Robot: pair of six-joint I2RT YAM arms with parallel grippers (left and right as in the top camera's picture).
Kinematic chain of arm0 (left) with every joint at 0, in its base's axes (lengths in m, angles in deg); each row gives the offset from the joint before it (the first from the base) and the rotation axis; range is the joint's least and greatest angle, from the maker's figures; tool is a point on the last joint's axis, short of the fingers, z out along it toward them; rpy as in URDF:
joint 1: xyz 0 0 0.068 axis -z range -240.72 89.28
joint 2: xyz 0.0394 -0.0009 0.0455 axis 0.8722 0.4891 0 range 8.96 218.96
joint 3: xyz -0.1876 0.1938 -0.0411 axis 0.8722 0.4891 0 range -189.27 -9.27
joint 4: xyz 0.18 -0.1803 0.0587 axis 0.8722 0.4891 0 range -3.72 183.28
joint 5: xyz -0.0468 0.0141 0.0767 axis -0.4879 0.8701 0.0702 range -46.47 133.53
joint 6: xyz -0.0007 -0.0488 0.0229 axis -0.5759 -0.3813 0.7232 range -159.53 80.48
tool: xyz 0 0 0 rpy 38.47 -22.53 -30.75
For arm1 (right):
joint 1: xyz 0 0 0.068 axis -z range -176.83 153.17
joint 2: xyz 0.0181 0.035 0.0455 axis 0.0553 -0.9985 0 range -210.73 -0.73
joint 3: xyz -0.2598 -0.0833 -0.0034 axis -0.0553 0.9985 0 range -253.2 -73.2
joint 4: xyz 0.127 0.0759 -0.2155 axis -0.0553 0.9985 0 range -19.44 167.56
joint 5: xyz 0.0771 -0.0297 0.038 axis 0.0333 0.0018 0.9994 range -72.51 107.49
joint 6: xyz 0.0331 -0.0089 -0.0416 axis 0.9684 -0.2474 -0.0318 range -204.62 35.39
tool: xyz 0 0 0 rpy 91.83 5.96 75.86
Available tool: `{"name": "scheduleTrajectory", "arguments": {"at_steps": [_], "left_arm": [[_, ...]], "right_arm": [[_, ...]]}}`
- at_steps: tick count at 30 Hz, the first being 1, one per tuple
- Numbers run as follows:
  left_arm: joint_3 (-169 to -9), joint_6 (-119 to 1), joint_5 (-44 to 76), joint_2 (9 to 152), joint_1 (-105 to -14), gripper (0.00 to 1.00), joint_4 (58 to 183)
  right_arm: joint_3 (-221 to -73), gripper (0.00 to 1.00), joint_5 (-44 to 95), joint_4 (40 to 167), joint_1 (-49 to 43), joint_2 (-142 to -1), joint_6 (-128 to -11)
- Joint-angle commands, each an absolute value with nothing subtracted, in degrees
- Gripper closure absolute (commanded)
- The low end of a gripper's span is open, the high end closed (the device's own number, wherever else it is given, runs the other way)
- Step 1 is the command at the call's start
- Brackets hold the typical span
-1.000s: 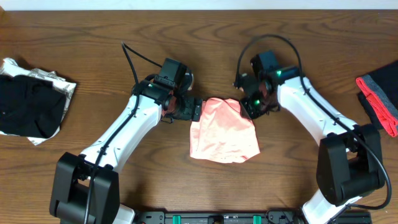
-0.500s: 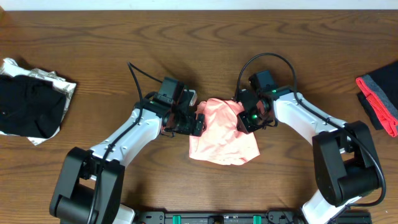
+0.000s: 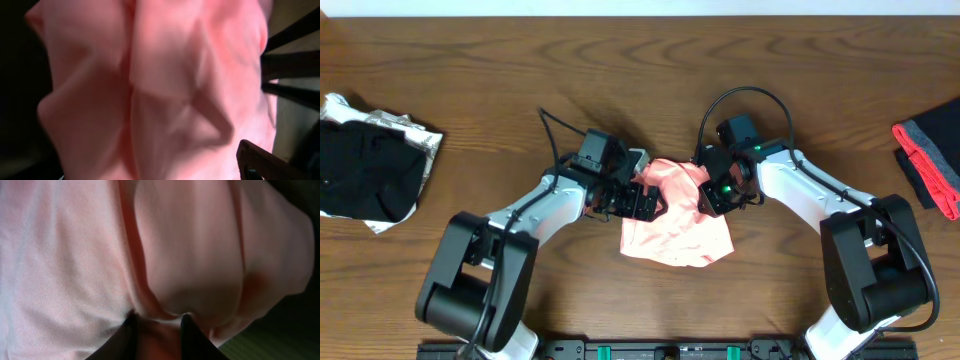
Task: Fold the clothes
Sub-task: 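Grasp the coral bundle's sides with both grippers, then release the right gripper and lift the bundle with the left gripper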
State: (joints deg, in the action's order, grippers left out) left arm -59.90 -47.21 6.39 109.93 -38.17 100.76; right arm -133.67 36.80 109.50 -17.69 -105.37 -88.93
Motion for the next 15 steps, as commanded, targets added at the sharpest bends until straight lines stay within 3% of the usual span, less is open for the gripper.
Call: {"name": "scheduleTrajectory", "arguments": {"at_steps": [1,6,12,15], "left_arm": [[-58.13,-47.75,4.51,116.66,-38.26,0.06,101.52],[-58.13,-51.25,-2.99,119.07,-37.43,0.09,98.55],[-58.15,-51.21,-3.62,119.0,-34.13,0.33,99.42],[-58.15,-51.19,-3.6,119.0,-32.92,0.39,99.21]], "right_arm": [[-133.34,0.72,37.92,109.58,-18.28,-105.64,-88.04],[-133.34,0.73,37.92,109.56,-18.28,-105.64,-88.04],[-133.34,0.72,37.92,109.5,-18.26,-105.64,-88.01],[-133.34,0.72,37.92,109.32,-18.26,-105.64,-88.04]]}}
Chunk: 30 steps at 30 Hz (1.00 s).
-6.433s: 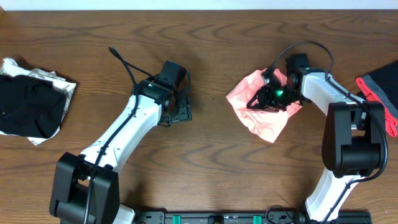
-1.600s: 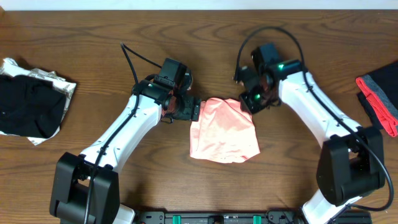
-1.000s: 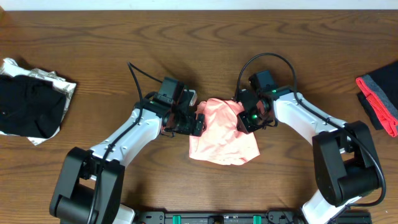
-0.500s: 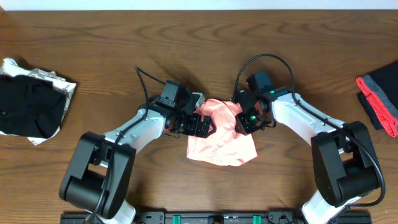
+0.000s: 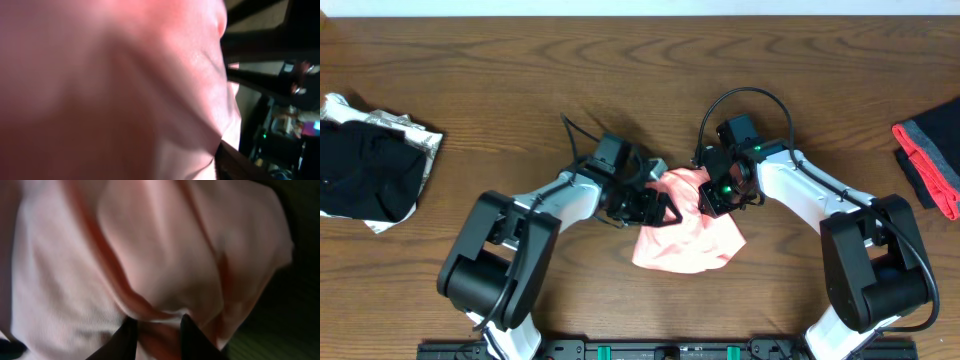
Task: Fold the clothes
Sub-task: 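Release the right gripper and lift the bundle with the left gripper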
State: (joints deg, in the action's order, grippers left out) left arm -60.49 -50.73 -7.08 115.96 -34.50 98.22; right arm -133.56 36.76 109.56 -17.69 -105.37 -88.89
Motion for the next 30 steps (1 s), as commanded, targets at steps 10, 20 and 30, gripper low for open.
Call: {"name": "scheduleTrajectory", "arguments": {"at_steps": [10,20,30], "left_arm": [[-58.26,-51.19,-3.6,119.0,-32.77,0.76,96.95],[-58.3,-51.23,-3.34,116.84,-32.82,0.94,92.76],[-58.35,-52.96,3.06,107.46,-37.41,0.94,94.0]], "right_arm": [[-133.34,0.72,37.92,109.08,-18.28,-105.64,-88.01],[-133.86,0.73,37.85,109.32,-18.07,-105.42,-88.04],[-138.21,0.71,34.57,111.22,-11.53,-95.43,-86.33]]}}
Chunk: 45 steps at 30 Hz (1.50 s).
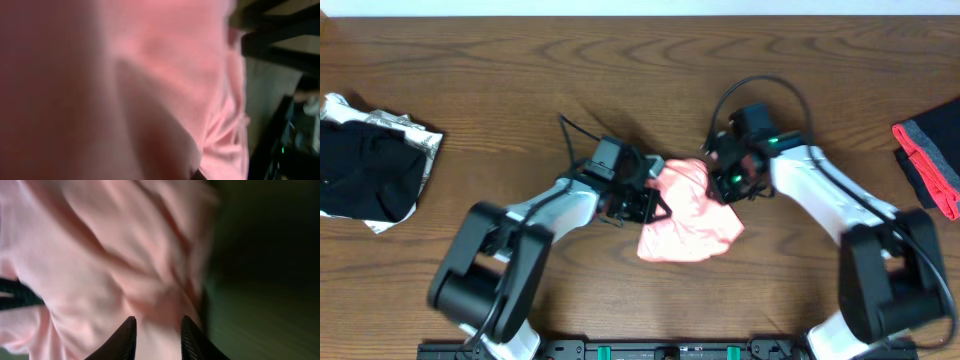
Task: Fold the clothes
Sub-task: 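Release the right gripper and lift the bundle with the left gripper, then carry the coral bundle left onto the black garment pile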
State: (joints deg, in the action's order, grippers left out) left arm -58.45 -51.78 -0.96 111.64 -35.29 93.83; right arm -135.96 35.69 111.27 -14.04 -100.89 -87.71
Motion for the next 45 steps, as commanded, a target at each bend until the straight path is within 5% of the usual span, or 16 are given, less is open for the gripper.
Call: {"name": "scheduleTrajectory", "arguments": {"at_steps": [1,24,33,40,45], "left_arm": [[-58.35,-53.17,3.61,106.39,-38.04,0.94,94.16],[-58.45,-58.16,23.28,84.16,-44.75,0.94,98.66],[-62.26,-60.23,27.74,75.57,-63.57,0.94,98.88],[-72.99,-61.13,27.63,80.93,-80.2,0.94,98.94],[-79.0,-72.8,33.88,87.31,-89.51,0.94,98.18]], "right_arm": [[-138.21,0.71,34.55,111.24,-10.66,-94.01,-86.33],[-138.0,0.7,34.42,115.2,-7.62,-90.38,-86.42],[-137.95,0.71,34.44,115.42,-7.66,-90.38,-86.46],[-137.95,0.7,34.44,116.49,-7.77,-90.38,-87.03],[-137.95,0.7,34.44,116.86,-7.77,-90.38,-87.03]]}}
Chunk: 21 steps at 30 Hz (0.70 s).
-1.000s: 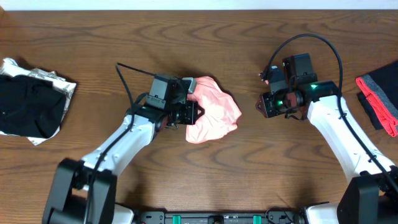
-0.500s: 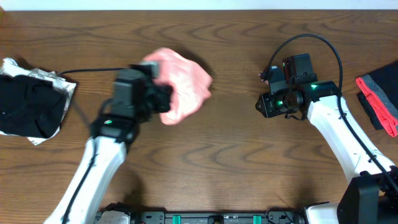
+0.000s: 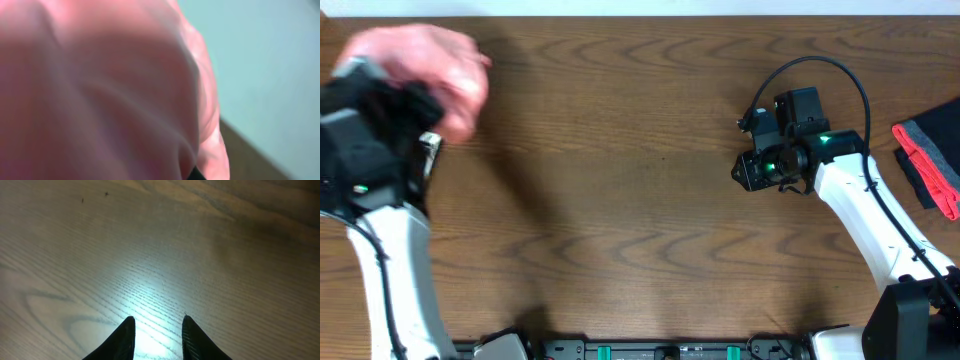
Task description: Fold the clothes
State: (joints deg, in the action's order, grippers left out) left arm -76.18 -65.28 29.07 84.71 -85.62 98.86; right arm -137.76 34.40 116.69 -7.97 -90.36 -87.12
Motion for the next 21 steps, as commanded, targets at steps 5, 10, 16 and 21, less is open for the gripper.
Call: {"name": "scheduleTrajectory", "arguments": {"at_steps": [5,10,16,21], "left_arm": [[-79.11,-73.33,34.67,91.62,-94.91,0.94,91.73],[-79.09,-75.42,35.17,95.96,-98.15,0.94,90.0],[-79.09,-75.42,35.19,99.31,-99.5,0.94,84.89],[-79.09,-75.42,36.26,99.46,-100.64,0.94,83.12]], "right_arm": [[-137.95,0.7,34.44,116.88,-7.77,-90.38,-87.03],[-137.95,0.7,34.44,116.86,-7.77,-90.38,-87.03],[-137.95,0.7,34.44,117.32,-7.77,-90.38,-87.01],[-137.95,0.7,34.42,117.47,-7.77,-90.42,-87.03]]}}
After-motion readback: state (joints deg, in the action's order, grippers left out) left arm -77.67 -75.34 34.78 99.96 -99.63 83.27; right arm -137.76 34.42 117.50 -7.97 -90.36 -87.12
